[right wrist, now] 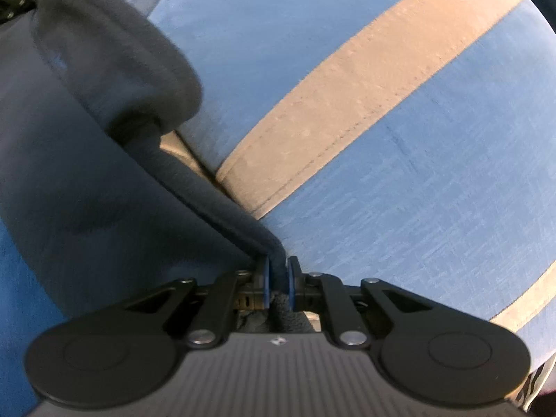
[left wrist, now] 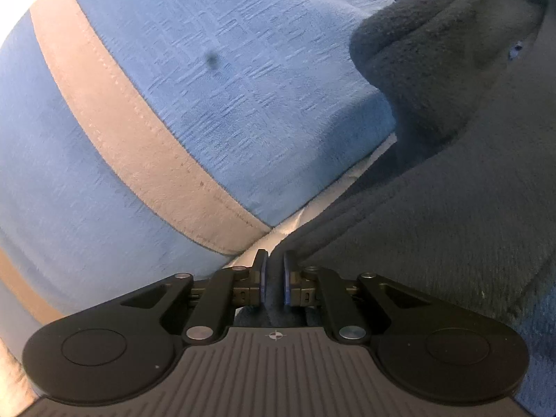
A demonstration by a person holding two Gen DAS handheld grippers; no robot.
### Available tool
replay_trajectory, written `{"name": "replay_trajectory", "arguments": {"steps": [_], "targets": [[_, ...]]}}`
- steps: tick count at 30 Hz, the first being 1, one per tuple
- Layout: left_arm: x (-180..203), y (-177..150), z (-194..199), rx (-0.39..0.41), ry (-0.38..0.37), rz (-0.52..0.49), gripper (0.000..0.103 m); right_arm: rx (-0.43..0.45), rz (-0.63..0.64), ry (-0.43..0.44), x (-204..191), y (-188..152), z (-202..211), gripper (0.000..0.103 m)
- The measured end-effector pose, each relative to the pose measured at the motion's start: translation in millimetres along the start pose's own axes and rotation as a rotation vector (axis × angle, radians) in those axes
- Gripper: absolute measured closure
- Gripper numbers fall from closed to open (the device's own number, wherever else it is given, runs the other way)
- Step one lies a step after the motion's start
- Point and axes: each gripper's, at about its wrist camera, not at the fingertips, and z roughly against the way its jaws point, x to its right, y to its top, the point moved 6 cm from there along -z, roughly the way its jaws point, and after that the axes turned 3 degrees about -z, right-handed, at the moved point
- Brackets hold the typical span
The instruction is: Fold clothes
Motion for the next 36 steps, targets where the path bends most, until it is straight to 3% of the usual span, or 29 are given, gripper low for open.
{"name": "replay_trajectory", "arguments": {"steps": [7,9,10,12,13,14,17,21,28,36], "targets": [[1,14,-15,-0.035,0.018,-0.001,0.093,-0.03,-0.018,-0.02,-7,-3,-2,0.092],[3,15,-11,-0.04,0.036,-0.018,0.089,-0.028,-0.058,-0.015,-4,-1,3,0.07],[2,16,-8,-0.043,0.042,-0.034,0.082,-0.028,-0.08,-0.014,-1,0,7,0.06],[-3,16,1,-0.045,0.066,-0.043,0.062,-0.027,-0.124,-0.015,6,1,19,0.041],[-10,15,9,-0.037,0.061,-0.005,0.044,-0.027,-0.146,-0.02,10,1,27,0.023],[-17,15,18,-0.029,0.056,0.034,0.027,-0.018,-0.168,-0.01,13,2,38,0.015],[-44,13,47,-0.017,-0.017,0.229,0.022,0.023,-0.217,0.031,25,8,81,0.001],[-78,11,95,-0.015,-0.107,0.437,0.022,0.077,-0.233,0.048,43,25,132,0.0],[-148,33,177,0.087,-0.116,0.543,0.022,0.171,-0.293,0.035,90,51,222,0.0],[-241,74,293,0.283,-0.207,0.746,0.021,0.368,-0.424,0.034,157,90,353,0.0]]}}
